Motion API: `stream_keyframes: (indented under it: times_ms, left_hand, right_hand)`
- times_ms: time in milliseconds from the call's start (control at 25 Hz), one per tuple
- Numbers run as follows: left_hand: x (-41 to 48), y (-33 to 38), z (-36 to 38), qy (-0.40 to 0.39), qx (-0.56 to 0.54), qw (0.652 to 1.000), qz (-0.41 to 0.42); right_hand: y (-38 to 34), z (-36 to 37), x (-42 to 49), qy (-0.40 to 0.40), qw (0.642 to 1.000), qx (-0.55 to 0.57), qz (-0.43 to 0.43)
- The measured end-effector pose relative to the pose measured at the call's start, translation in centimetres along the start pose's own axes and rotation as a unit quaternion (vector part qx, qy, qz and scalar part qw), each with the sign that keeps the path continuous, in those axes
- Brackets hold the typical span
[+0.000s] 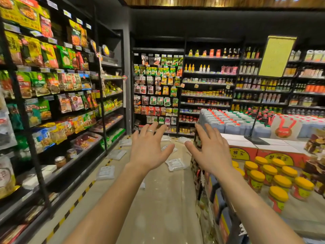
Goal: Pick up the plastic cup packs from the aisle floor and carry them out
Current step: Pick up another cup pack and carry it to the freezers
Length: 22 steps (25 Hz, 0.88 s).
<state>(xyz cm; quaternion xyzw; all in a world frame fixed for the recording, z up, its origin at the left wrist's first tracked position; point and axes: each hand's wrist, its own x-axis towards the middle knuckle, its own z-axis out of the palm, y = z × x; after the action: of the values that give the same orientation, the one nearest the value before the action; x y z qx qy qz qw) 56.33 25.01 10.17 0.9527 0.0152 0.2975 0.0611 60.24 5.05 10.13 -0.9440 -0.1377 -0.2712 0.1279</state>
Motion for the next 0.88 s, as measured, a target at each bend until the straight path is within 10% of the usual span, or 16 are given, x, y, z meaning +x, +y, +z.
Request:
stream_keyframes:
  times_ms: [880]
  left_hand:
    - [32.1, -17.7, 20.5, -0.008, 0.004, 0.999, 0.043]
  right_hand:
    - [-2.9, 23.8, 32.8, -0.002, 0.999, 0.023, 0.049]
